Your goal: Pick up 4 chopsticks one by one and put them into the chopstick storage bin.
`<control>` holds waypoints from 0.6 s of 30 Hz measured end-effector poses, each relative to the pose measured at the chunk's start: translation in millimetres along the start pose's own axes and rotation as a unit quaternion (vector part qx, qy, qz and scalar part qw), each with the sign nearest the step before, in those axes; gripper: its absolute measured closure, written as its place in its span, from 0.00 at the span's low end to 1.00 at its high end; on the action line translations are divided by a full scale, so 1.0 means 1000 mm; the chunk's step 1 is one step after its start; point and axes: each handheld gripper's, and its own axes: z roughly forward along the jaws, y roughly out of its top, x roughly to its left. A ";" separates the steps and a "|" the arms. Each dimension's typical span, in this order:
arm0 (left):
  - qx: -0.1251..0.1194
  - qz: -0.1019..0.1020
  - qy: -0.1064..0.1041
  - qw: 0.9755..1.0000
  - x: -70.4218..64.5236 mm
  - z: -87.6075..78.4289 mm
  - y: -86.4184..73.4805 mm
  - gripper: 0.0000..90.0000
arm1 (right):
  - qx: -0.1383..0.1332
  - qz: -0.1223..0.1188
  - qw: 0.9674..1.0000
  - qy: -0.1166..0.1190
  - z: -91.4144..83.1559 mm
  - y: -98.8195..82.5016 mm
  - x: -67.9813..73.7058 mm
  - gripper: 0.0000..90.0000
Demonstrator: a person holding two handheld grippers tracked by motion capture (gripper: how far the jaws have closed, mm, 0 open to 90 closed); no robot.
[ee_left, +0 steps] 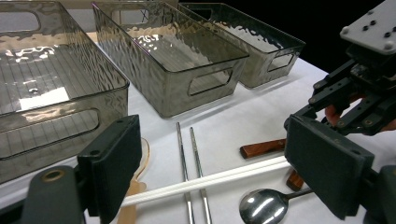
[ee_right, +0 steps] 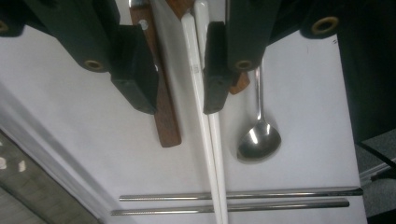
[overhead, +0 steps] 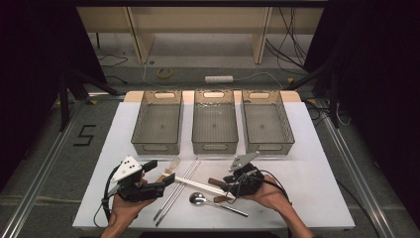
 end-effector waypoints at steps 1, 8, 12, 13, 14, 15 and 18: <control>0.000 0.000 0.000 1.000 0.000 0.000 0.000 0.20 | 0.008 -0.002 1.000 0.004 0.004 0.001 -0.001 0.75; 0.000 0.000 -0.001 1.000 0.000 0.000 0.000 0.20 | 0.025 -0.010 1.000 0.014 0.011 0.003 -0.002 0.78; -0.001 0.000 0.000 1.000 0.000 0.000 0.000 0.20 | 0.033 -0.012 0.999 0.017 0.014 0.003 -0.002 0.79; 0.000 0.000 0.000 1.000 0.000 0.000 0.000 0.20 | 0.034 -0.007 0.999 0.018 0.015 0.003 -0.002 0.80; 0.000 0.000 0.000 1.000 0.000 0.000 0.000 0.20 | 0.035 -0.007 0.999 0.018 0.016 0.003 -0.002 0.81; 0.000 0.000 -0.001 1.000 0.000 0.000 0.000 0.20 | 0.035 -0.007 0.999 0.020 0.016 0.004 -0.002 0.81; -0.001 -0.001 0.000 1.000 0.000 0.000 0.000 0.20 | 0.036 -0.009 0.999 0.023 0.017 0.004 -0.003 0.82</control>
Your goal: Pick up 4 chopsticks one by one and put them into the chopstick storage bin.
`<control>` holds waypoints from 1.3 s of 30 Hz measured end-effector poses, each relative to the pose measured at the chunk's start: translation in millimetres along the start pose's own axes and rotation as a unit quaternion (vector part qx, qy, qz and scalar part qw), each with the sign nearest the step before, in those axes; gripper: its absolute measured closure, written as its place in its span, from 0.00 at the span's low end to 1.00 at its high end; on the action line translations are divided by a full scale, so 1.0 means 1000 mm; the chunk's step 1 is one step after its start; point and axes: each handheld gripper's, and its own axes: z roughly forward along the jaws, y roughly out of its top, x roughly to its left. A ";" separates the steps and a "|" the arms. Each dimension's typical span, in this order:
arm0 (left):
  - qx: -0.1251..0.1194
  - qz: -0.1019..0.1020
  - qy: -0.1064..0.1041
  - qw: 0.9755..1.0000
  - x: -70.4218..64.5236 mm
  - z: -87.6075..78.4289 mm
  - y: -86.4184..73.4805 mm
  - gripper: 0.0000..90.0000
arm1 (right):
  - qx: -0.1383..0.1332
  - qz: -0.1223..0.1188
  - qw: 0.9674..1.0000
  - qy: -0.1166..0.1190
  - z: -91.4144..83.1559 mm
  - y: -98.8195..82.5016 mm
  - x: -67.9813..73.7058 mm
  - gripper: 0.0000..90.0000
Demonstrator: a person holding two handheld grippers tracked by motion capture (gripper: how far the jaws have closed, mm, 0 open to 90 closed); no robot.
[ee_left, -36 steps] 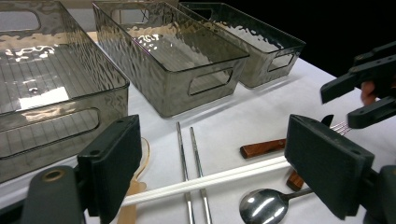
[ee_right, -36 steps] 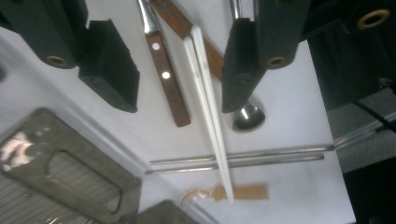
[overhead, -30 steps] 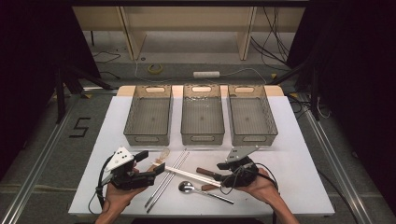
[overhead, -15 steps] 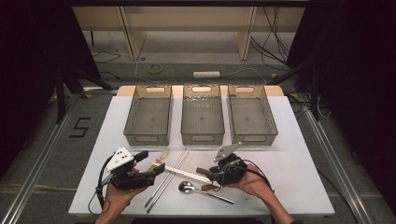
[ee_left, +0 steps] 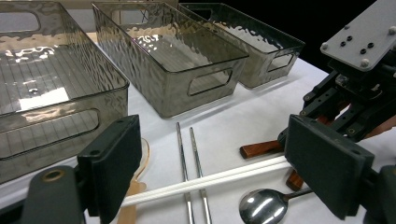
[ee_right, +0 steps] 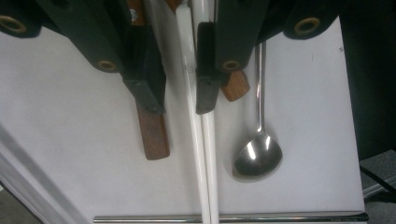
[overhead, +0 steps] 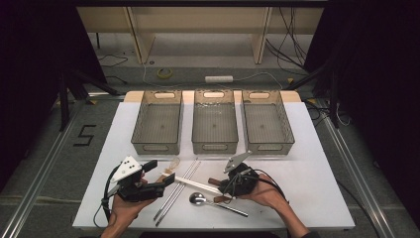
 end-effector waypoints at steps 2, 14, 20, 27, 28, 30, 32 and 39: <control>0.001 0.000 0.000 1.000 0.000 0.000 0.000 0.20 | 0.002 0.002 1.000 0.002 0.001 0.000 0.000 0.82; 0.000 0.000 0.001 1.000 0.000 0.000 0.000 0.20 | 0.020 -0.004 1.000 0.011 0.009 0.003 -0.003 0.86; 0.000 0.000 0.001 1.000 0.000 0.000 0.000 0.20 | 0.031 -0.013 0.999 0.008 0.014 0.003 -0.005 0.88; 0.000 0.000 0.001 1.000 0.000 0.000 0.000 0.20 | 0.036 -0.024 0.999 0.001 0.018 0.005 -0.004 0.91; -0.001 -0.001 0.001 1.000 0.000 0.000 0.000 0.20 | 0.036 -0.025 0.999 0.000 0.018 0.005 -0.003 0.91; -0.001 -0.002 0.001 1.000 0.000 0.000 0.000 0.20 | 0.036 -0.027 0.999 -0.001 0.018 0.005 -0.003 0.91; -0.001 -0.001 0.001 1.000 0.000 0.000 0.000 0.20 | 0.038 -0.029 0.999 -0.003 0.018 0.005 -0.002 0.91; 0.001 0.002 0.000 1.000 0.000 0.000 0.000 0.20 | 0.033 -0.053 0.998 -0.005 0.018 0.006 0.000 0.94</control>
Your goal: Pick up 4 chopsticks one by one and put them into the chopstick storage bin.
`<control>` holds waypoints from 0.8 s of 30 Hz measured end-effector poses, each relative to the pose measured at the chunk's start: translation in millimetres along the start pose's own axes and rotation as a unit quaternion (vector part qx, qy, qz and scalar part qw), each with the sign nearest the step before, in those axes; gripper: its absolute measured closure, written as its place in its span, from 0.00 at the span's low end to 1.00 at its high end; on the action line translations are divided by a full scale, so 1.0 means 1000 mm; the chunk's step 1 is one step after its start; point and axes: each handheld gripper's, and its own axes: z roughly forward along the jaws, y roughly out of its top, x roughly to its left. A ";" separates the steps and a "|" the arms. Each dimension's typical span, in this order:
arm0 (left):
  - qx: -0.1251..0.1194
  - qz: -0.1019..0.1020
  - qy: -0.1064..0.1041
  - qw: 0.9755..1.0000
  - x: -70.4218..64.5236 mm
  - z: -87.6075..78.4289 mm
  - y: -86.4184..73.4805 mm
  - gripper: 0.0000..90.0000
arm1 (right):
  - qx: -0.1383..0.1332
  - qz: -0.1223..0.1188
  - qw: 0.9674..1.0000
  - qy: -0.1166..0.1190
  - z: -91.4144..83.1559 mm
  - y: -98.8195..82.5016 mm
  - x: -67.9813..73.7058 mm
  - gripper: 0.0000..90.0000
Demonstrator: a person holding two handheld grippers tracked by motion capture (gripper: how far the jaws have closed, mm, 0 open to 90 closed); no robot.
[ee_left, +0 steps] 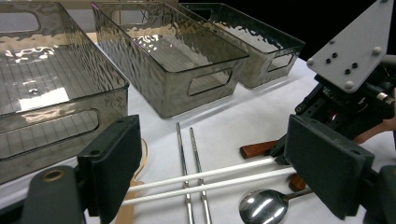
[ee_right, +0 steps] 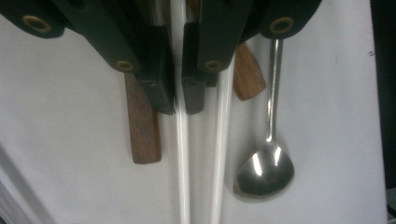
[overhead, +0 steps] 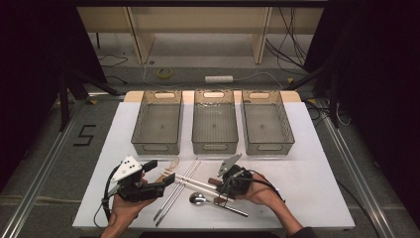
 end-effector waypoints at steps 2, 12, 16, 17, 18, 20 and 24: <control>0.001 0.001 0.000 1.000 0.000 0.000 0.000 0.20 | -0.003 -0.003 1.000 0.001 -0.002 0.001 0.001 0.94; 0.063 0.039 -0.023 0.997 -0.001 0.019 0.001 0.21 | -0.017 -0.024 1.000 -0.004 -0.015 0.009 0.000 0.94; 0.110 0.088 -0.035 0.989 -0.004 0.037 0.001 0.22 | -0.014 -0.025 1.000 -0.007 -0.019 0.011 0.001 0.94; 0.122 0.100 -0.037 0.987 -0.005 0.043 0.001 0.22 | -0.014 -0.025 1.000 -0.007 -0.019 0.011 0.001 0.94; 0.135 0.108 -0.042 0.984 -0.005 0.048 0.001 0.23 | -0.014 -0.026 1.000 -0.007 -0.021 0.012 0.000 0.94; 0.154 0.129 -0.045 0.979 -0.006 0.058 0.001 0.24 | -0.017 -0.026 0.999 -0.008 -0.023 0.013 0.000 0.94; 0.180 0.169 -0.048 0.968 -0.008 0.074 0.003 0.27 | -0.014 -0.028 0.999 -0.007 -0.027 0.015 0.000 0.94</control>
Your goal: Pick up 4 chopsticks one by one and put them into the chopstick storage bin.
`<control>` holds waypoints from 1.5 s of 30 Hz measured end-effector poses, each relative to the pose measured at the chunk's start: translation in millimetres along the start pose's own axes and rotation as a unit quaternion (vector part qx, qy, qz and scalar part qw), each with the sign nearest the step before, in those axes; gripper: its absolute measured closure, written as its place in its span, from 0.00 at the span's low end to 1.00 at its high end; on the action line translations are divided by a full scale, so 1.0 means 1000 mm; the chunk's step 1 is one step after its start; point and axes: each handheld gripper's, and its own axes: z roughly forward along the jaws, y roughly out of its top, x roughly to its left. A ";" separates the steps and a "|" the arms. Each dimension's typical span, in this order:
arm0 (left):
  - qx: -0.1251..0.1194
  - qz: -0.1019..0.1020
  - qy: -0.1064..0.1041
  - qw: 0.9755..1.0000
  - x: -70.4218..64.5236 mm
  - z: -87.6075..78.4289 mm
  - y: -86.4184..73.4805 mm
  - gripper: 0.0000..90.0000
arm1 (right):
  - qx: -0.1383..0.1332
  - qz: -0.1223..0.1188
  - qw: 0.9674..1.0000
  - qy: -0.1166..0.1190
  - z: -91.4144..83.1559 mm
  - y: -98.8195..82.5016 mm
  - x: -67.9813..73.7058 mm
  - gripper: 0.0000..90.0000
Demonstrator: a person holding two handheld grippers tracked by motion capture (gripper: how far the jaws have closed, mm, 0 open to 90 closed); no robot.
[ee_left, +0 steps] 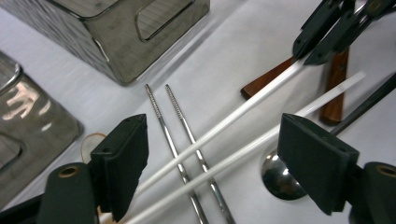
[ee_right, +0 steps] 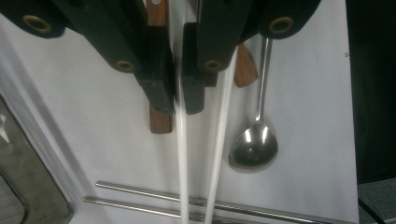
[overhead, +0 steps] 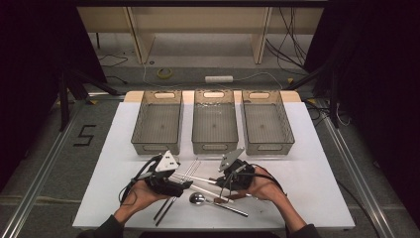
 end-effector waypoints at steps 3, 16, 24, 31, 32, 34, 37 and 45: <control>0.014 0.017 -0.007 1.000 0.002 0.009 0.003 0.29 | 0.003 0.000 1.000 0.001 -0.002 0.002 -0.001 0.94; 0.069 0.082 -0.022 0.994 0.005 0.028 0.012 0.43 | 0.004 0.000 1.000 0.003 -0.008 0.005 -0.002 0.94; 0.090 0.112 -0.033 0.989 0.003 0.036 0.015 0.56 | 0.004 -0.002 1.000 0.007 -0.009 0.005 -0.003 0.94; 0.099 0.130 -0.043 0.986 0.002 0.039 0.018 0.61 | 0.004 0.000 1.000 0.007 -0.010 0.006 -0.004 0.94; 0.100 0.132 -0.044 0.985 0.001 0.039 0.019 0.63 | 0.003 -0.002 1.000 0.007 -0.011 0.006 -0.004 0.94; 0.101 0.132 -0.044 0.985 0.001 0.041 0.019 0.65 | 0.003 -0.002 1.000 0.007 -0.011 0.006 -0.004 0.94; 0.103 0.141 -0.045 0.984 0.001 0.042 0.020 0.67 | 0.004 -0.002 1.000 0.008 -0.011 0.006 -0.004 0.94; 0.110 0.161 -0.048 0.980 0.001 0.043 0.022 0.77 | 0.001 -0.002 1.000 0.009 -0.012 0.006 -0.005 0.94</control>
